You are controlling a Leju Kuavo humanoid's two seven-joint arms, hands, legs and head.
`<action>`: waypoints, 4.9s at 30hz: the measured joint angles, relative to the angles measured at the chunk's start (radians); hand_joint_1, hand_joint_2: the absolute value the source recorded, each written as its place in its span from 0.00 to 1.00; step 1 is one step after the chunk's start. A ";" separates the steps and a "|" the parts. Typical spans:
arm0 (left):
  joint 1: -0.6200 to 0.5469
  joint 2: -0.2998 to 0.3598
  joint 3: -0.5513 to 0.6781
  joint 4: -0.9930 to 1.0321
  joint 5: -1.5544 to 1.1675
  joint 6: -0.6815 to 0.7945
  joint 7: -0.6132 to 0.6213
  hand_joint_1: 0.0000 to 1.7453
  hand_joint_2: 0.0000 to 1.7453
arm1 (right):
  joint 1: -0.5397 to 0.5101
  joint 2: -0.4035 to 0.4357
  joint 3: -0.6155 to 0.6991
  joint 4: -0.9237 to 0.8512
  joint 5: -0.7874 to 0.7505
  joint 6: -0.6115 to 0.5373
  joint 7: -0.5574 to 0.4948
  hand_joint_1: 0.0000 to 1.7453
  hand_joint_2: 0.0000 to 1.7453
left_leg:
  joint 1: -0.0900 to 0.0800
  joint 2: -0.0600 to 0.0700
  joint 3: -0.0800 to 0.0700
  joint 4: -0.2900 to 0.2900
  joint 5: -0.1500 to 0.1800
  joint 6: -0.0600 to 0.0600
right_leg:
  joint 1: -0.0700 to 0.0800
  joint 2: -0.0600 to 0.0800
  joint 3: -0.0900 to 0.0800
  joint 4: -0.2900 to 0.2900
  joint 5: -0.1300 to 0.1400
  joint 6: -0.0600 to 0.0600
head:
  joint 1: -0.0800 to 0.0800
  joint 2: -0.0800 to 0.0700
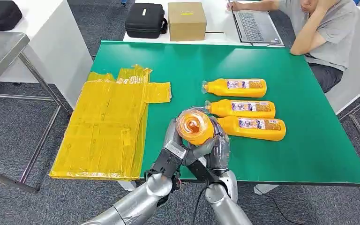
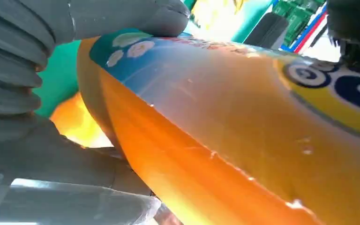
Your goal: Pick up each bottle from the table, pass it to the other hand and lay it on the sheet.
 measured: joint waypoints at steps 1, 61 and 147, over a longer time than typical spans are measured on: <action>0.000 0.000 -0.002 -0.002 -0.001 0.006 0.000 1.00 1.00 | -0.001 0.000 0.010 0.003 -0.022 0.000 0.000 1.00 1.00 | 0.000 0.000 0.000 0.000 0.000 0.000 | 0.000 0.000 0.000 0.000 0.000 0.000 | 0.000 0.000; -0.012 0.046 0.581 0.051 -0.586 0.204 -0.001 1.00 1.00 | 0.016 -0.045 0.176 0.041 -0.343 0.000 0.000 0.00 1.00 | 0.000 0.001 0.001 0.000 0.001 -0.001 | 0.000 0.001 -0.001 0.000 0.000 0.000 | 0.000 0.000; -0.124 0.113 0.668 0.519 -1.682 -0.140 0.660 0.00 1.00 | 0.043 -0.085 0.174 0.022 -0.383 0.000 0.000 0.00 1.00 | 0.000 0.000 0.003 0.000 0.002 -0.003 | 0.000 0.000 0.001 0.002 0.001 -0.001 | 0.000 0.000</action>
